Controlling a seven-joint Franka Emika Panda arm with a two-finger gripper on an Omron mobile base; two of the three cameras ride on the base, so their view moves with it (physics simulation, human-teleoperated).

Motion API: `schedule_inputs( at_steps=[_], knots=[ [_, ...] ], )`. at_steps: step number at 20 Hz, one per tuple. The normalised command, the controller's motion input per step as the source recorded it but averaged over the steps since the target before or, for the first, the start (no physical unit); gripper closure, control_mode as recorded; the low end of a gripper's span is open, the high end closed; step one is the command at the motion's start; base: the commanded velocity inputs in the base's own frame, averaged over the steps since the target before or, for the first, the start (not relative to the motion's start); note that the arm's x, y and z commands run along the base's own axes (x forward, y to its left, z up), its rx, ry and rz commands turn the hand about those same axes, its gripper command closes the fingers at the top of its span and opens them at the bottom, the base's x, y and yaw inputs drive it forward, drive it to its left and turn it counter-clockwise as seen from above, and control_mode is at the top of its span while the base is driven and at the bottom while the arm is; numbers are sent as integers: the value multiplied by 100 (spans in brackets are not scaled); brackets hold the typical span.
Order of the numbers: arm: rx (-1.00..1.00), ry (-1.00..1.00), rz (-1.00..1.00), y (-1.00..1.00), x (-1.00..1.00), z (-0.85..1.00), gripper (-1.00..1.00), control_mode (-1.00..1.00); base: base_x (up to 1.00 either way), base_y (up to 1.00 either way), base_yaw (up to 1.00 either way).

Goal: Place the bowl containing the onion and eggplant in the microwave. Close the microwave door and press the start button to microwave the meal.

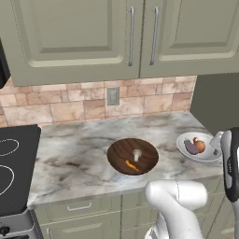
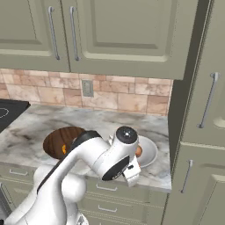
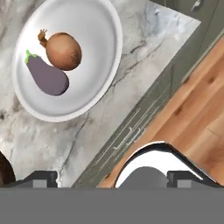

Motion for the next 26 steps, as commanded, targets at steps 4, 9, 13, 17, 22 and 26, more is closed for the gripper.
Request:
schedule_inputs(
  at_steps=[4,9,13,17,22,26],
  knots=[
    [18,0,-19,-49,14,-34,-100,-100,0,0,0],
    [8,0,-6,-14,28,-19,-100,-100,0,0,0],
    [6,0,-2,-9,34,-14,-100,-100,0,0,0],
    [6,0,0,-1,32,-8,-100,-100,0,0,0],
    [3,0,0,0,26,-22,-100,-100,0,0,0],
    [0,0,0,0,21,-29,-100,-100,0,0,0]
  ],
)
